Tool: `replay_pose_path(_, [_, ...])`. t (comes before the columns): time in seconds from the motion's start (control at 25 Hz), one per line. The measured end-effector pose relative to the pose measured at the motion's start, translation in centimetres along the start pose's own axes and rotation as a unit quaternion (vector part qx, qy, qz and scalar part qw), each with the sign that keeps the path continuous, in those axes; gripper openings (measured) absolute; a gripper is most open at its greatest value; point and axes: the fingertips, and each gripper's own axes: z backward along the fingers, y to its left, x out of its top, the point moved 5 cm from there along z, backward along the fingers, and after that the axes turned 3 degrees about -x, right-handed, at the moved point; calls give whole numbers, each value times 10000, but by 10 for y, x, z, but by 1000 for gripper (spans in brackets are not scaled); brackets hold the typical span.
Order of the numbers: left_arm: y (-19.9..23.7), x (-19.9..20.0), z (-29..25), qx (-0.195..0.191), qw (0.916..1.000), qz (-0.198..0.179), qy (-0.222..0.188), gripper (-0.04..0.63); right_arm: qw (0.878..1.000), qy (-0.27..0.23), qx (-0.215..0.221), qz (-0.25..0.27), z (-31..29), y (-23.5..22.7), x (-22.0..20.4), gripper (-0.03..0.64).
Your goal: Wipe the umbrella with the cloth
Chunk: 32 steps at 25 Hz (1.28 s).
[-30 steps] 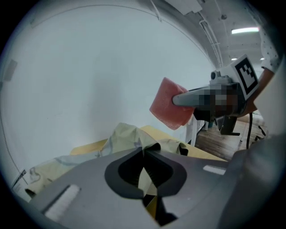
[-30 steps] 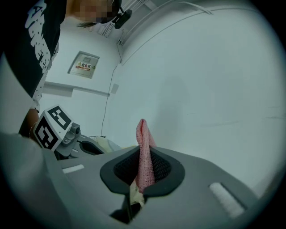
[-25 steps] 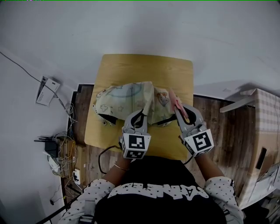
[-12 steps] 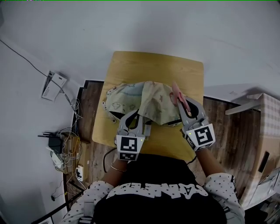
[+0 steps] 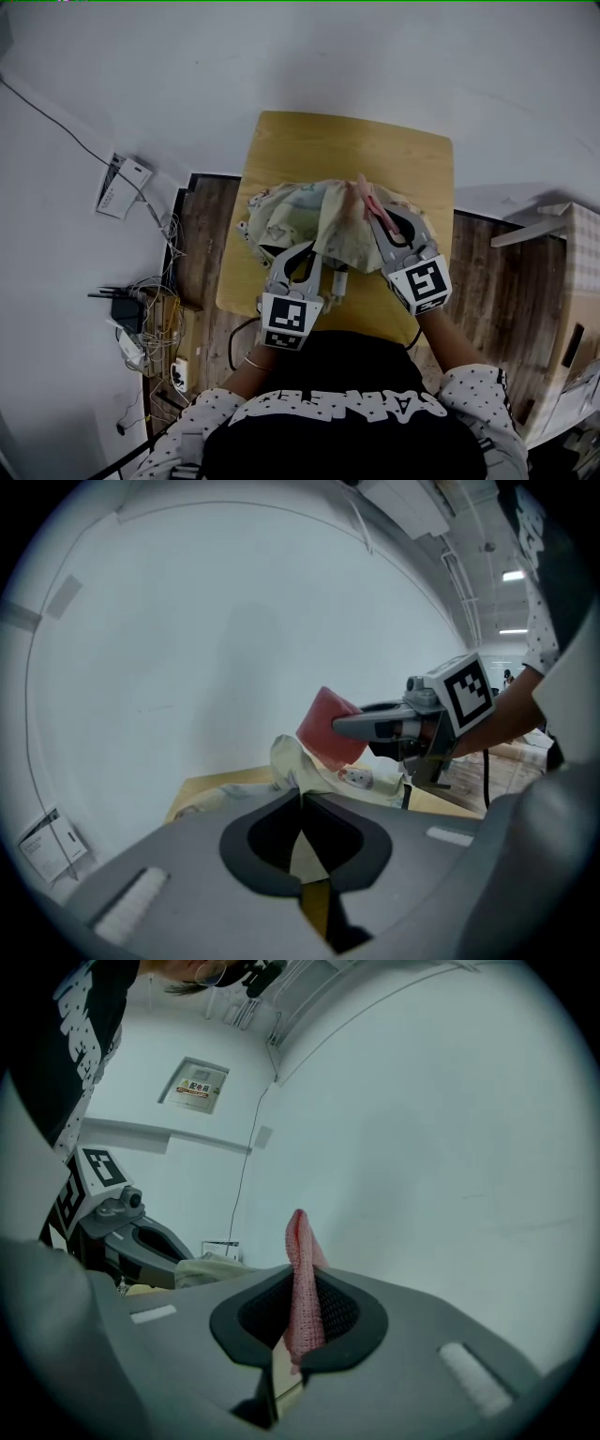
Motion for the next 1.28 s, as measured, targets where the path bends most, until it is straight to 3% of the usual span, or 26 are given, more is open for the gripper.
replay_pose_path(0.76, [2, -4, 3, -305, 9995, -13, 38, -3, 9918, 656, 1060, 282, -13, 57, -21, 35])
replay_pose_path(1.28, [-3, -5, 0, -403, 9992, -48, 68, -3, 9852, 824, 1498, 144, 0, 80, -35, 35])
